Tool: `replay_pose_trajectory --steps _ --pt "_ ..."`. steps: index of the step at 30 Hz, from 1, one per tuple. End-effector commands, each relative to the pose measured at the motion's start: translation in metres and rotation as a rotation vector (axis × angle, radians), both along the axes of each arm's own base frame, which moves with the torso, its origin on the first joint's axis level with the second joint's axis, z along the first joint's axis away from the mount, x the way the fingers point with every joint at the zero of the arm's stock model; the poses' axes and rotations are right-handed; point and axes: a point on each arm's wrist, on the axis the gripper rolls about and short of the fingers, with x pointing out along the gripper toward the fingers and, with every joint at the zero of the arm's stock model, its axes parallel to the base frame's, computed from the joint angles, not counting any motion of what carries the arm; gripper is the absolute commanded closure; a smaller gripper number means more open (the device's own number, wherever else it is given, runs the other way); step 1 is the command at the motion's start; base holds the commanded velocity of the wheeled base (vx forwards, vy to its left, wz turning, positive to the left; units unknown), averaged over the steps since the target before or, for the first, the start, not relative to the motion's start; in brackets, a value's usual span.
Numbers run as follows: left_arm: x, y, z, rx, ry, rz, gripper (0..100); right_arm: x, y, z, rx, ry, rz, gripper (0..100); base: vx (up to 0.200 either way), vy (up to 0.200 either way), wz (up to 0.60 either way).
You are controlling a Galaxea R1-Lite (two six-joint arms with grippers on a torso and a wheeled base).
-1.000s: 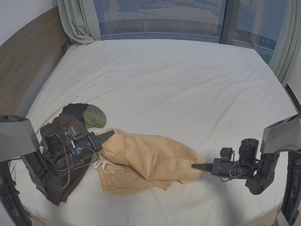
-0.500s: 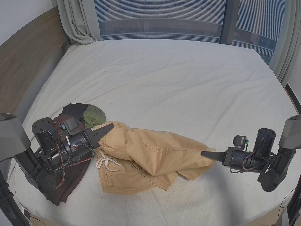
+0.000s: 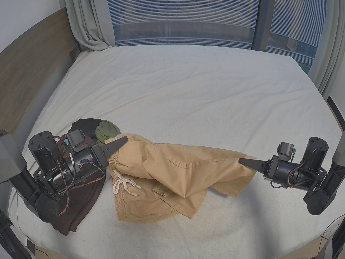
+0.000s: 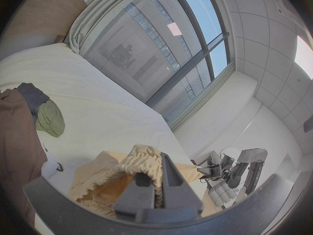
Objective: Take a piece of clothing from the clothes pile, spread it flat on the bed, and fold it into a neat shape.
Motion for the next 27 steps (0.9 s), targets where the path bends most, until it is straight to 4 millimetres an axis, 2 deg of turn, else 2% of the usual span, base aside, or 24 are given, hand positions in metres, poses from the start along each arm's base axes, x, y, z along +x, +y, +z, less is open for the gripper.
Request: replay_pose_trajectory --steps 1,5,27 --pt "0.000 0.000 0.001 0.000 -0.007 0.002 100 -0.002 -0.004 0.012 0.014 -0.041 -0.009 100 0.000 0.000 0.00" --pt "0.002 0.001 0.002 0.000 -0.015 0.005 100 -0.004 -0.010 0.027 0.045 -0.074 -0.023 100 0.000 0.000 0.00" --pt "0.011 0.014 0.000 0.030 -0.038 0.058 100 0.016 -0.042 0.042 0.081 -0.127 -0.150 100 0.000 0.000 0.00"
